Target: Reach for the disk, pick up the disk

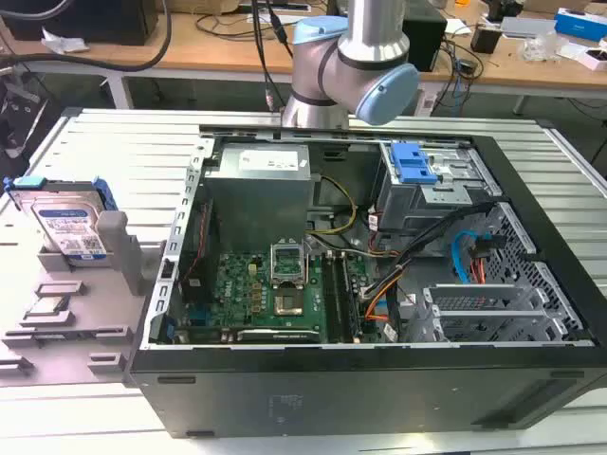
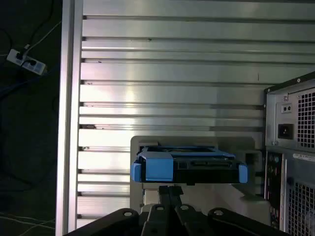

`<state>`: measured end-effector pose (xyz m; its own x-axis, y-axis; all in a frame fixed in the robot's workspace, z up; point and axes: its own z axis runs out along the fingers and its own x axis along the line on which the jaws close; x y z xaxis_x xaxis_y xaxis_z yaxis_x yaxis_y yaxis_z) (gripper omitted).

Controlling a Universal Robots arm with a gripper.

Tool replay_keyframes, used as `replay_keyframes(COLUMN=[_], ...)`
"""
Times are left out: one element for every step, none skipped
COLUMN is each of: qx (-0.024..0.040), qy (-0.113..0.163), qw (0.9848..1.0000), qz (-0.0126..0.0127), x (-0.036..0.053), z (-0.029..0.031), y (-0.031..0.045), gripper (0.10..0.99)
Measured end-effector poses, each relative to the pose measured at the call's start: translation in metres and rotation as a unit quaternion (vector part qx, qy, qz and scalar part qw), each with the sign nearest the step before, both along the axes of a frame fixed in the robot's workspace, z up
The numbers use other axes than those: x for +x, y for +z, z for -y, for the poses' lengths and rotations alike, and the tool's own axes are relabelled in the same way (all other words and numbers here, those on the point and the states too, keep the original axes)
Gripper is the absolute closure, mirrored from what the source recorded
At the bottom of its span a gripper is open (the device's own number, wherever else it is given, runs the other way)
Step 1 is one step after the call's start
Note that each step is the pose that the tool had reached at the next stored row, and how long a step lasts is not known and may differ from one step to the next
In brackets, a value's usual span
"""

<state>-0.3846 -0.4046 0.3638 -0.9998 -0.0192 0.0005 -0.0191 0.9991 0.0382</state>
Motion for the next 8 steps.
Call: replay_keyframes(qx=[0.0000,0.0000,0.0000,0.0000,0.0000,0.0000,0.0000,0.0000], qy=[0.000,0.005,0.016,0.022,0.034,0.045,0.060,0.077], qw=[1.0000,1.0000,0.9999,0.9997,0.9994,0.9990,0.9982,0.9970], qz=[0.0000,0.0000,-0.0001,-0.0001,0.0000,0.0000,-0.0001,0.0000], x=[-0.0003,-0.0008,-0.0009,-0.0009,-0.0010,-0.0010,-0.0009,-0.0009], z=[0.0000,0.0000,0.0000,0.0000,0.0000,-0.0001,0.0000,0.0000], y=[0.0000,0.0000,0.0000,0.0001,0.0000,-0.0001,0.0000,-0.0001], gripper=[0.980,0.980,0.980,0.980,0.980,0.980,0.980,0.980])
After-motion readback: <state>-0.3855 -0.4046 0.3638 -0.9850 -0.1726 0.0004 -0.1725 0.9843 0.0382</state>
